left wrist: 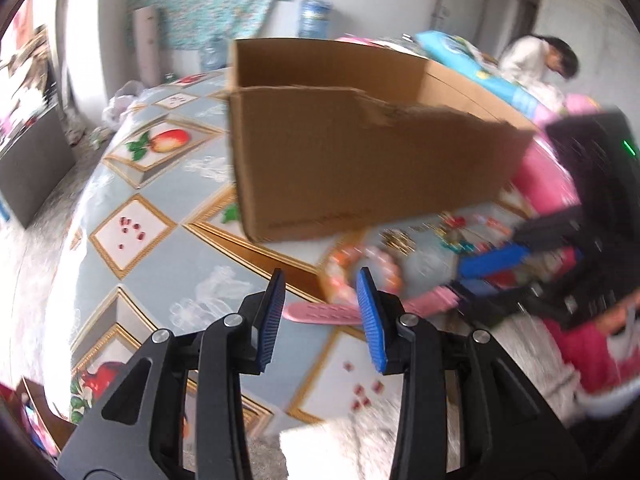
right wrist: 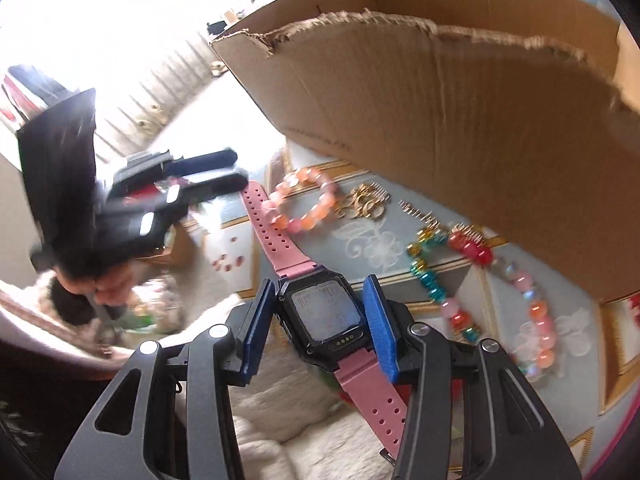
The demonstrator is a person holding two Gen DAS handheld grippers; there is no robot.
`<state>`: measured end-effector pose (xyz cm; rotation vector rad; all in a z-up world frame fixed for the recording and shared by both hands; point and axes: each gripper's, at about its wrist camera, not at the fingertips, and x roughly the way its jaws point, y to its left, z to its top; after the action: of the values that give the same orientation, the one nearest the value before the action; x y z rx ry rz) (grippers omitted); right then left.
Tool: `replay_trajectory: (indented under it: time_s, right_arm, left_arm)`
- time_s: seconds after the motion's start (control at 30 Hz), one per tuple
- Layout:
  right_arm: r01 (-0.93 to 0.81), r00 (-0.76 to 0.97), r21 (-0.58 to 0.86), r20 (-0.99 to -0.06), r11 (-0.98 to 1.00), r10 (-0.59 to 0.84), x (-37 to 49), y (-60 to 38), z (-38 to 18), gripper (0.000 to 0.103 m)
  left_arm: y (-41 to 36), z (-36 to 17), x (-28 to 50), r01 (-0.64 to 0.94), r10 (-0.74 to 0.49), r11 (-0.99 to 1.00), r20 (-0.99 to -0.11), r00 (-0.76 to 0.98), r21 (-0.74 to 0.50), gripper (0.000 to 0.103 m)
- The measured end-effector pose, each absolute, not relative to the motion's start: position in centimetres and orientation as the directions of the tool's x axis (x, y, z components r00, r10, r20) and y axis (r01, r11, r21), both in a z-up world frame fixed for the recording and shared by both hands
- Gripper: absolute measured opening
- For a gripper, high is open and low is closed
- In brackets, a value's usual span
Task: Organize jewelry
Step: 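Lift the pink-strapped watch with both grippers and carry it into the cardboard box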
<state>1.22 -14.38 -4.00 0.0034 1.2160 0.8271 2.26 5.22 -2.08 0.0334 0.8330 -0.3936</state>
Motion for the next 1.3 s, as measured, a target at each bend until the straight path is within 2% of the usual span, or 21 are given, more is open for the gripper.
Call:
replay_trajectory:
  time_s: [0.1,0.23,0.37,0.53,0.57,0.63,0.77,0.97,1.13,1.3]
  right_arm:
    - [-0.540,0.029,0.483,-0.808,0.689,0.588,2.0,-15.0,-4.2,0.045]
    - [-0.524,-0.033,0.523,-0.801,0.672,0.598,4.1,-15.1,-4.1,0.045]
    - [-0.511,-0.074,0.550,-0.794,0.661,0.603,4.5,-15.5,-4.2,0.045]
    - [-0.506,-0.098,0.566,-0.788,0.651,0.608,5.4,-15.5,-4.3,0.045]
    - [-0.505,-0.097,0.567,-0.786,0.650,0.610,5.5,-15.5,-4.4,0.045]
    - [-0.504,-0.090,0.568,-0.784,0.650,0.615,5.4,-15.3,-4.3,0.045]
    - [-0.516,-0.057,0.553,-0.784,0.654,0.619,5.4,-15.0,-4.9,0.045]
    - [-0.558,0.008,0.487,-0.807,0.672,0.591,2.9,-15.4,-4.2,0.050]
    - [-0.593,0.095,0.385,-0.839,0.708,0.536,0.3,-16.0,-3.9,0.050]
    - [-0.602,0.177,0.279,-0.867,0.748,0.466,-2.0,-16.6,-4.3,0.050]
  left_arm:
    - [3.3,-1.9,0.4,0.440,-0.346,0.895,-0.734,0.584,-0.071,0.035]
    - [0.7,-2.4,-1.1,0.508,-0.294,0.858,-0.743,0.602,0.071,0.035]
    - [-1.6,-3.3,-1.4,0.539,-0.238,0.822,-0.749,0.619,0.184,0.036]
    - [-2.5,-4.5,-1.0,0.546,-0.194,0.800,-0.753,0.628,0.249,0.033]
    - [-2.7,-4.5,-0.9,0.545,-0.195,0.801,-0.751,0.630,0.249,0.026]
    - [-2.6,-4.5,-0.7,0.538,-0.193,0.809,-0.759,0.622,0.235,0.018]
    - [-2.0,-4.1,-0.3,0.527,-0.217,0.831,-0.769,0.601,0.177,0.012]
    - [-1.4,-3.7,0.7,0.519,-0.250,0.850,-0.796,0.552,0.093,0.009]
    - [-0.2,-3.6,2.6,0.506,-0.287,0.863,-0.814,0.505,0.010,0.008]
    - [0.4,-3.4,3.3,0.502,-0.297,0.865,-0.822,0.485,-0.017,0.008]
